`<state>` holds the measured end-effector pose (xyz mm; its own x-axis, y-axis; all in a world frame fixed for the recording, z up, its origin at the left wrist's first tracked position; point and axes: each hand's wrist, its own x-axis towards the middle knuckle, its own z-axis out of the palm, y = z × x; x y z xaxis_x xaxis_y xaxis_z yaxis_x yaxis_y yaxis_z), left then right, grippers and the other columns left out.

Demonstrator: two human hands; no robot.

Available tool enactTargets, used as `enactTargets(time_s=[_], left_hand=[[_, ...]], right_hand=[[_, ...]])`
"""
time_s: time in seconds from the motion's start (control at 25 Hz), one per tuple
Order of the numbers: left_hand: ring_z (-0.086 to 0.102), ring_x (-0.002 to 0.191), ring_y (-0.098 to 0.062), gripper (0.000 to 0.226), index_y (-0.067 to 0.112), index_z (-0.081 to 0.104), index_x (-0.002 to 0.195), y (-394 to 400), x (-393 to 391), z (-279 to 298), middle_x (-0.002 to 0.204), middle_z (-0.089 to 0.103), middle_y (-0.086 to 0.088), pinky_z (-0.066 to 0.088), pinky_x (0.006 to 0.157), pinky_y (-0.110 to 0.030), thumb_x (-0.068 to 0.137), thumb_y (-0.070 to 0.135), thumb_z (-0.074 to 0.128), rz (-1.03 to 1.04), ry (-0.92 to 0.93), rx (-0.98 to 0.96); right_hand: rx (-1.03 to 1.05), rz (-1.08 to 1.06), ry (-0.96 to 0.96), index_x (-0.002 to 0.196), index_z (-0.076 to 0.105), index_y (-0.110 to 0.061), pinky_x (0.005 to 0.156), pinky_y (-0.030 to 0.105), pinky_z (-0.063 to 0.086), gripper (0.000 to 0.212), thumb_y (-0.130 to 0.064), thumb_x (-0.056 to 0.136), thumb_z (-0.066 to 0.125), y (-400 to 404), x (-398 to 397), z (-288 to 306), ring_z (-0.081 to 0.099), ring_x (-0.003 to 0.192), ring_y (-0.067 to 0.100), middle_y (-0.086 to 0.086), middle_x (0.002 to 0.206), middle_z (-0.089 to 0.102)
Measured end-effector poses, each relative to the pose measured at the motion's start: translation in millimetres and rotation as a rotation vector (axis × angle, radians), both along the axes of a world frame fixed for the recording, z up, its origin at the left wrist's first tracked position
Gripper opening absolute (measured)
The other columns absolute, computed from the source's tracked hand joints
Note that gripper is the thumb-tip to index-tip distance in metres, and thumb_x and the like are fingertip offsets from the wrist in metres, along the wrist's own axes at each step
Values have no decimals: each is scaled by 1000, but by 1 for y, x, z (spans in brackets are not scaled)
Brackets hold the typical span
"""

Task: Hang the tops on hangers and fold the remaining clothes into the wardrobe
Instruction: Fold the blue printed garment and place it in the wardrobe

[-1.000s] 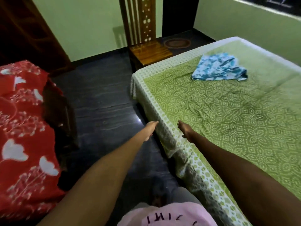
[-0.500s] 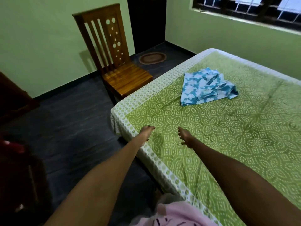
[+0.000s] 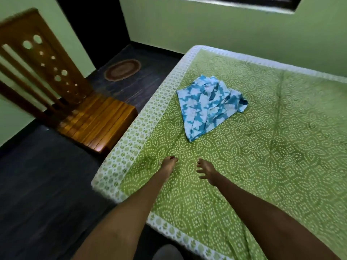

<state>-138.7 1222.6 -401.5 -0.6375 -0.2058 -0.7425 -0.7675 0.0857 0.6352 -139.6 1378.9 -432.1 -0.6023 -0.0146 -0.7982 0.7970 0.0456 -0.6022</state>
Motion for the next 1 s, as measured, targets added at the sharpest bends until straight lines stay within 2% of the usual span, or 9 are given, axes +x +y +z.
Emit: enactTargets(time_s=[0.2, 0.36, 0.44, 0.52, 0.64, 0.76, 0.84, 0.92, 1.0], left_hand=[[50, 90, -19, 31, 2, 56, 123, 3, -107, -79, 118, 60, -14, 44, 80, -30, 95, 13, 50, -113, -27, -10], [46, 64, -11, 29, 1, 56, 123, -3, -178, -153, 89, 59, -9, 38, 50, -17, 96, 9, 48, -84, -15, -38], [44, 64, -9, 30, 3, 56, 124, -7, -208, -187, 88, 58, -8, 35, 46, -14, 96, 9, 47, -63, -34, -39], [48, 69, -11, 31, 5, 56, 125, -9, -230, -213, 96, 62, -10, 36, 48, -14, 96, 10, 47, -51, -44, -37], [53, 79, -13, 30, 7, 56, 125, -8, -252, -238, 113, 63, -12, 39, 55, -18, 96, 12, 47, -34, -53, -14], [56, 83, -15, 30, 7, 55, 125, -9, -265, -252, 113, 63, -12, 40, 58, -20, 96, 11, 47, 58, -38, 20], [59, 90, -19, 32, 8, 53, 128, -10, -269, -253, 120, 62, -13, 46, 61, -22, 96, 9, 47, 113, 19, 6], [61, 87, -17, 39, 9, 47, 134, -13, -271, -250, 125, 58, -11, 50, 63, -22, 95, 8, 50, 102, 100, -69], [60, 90, -14, 49, 10, 41, 139, -13, -274, -249, 130, 53, -6, 53, 70, -19, 92, 9, 55, 11, 180, -178]], right_hand=[[-14, -194, -87, 86, 57, -10, 57, 25, 39, 11, -12, 94, 49, -18, -91, -60, 52, 64, 15, 3, 80, 58], [-58, -350, -98, 87, 58, -10, 52, 24, 41, 8, -5, 90, 53, -39, -167, -138, 52, 61, 16, 7, 76, 58], [-53, -456, -67, 90, 57, -12, 55, 28, 43, 6, -6, 89, 57, -47, -199, -180, 53, 65, 16, 7, 80, 58], [-16, -561, -40, 99, 58, -9, 65, 34, 48, 17, -9, 84, 67, -54, -224, -213, 57, 76, 21, 10, 90, 62], [74, -681, 23, 80, 61, -6, 68, 34, 46, 12, -8, 79, 73, -59, -246, -235, 55, 81, 22, 13, 91, 63], [100, -539, 186, 89, 66, -4, 67, 23, 47, 5, -6, 84, 66, -50, -233, -222, 58, 76, 11, 5, 85, 65], [176, -347, 212, 88, 66, 0, 60, 14, 45, 6, -5, 86, 64, -18, -195, -217, 55, 62, -2, 4, 76, 64], [337, -200, 128, 76, 62, 14, 56, 19, 41, 19, -3, 83, 67, 29, -137, -223, 49, 55, 1, 20, 68, 61], [461, -206, 0, 74, 63, 15, 59, 29, 41, 21, -4, 82, 69, 74, -81, -223, 51, 62, 12, 30, 74, 63]])
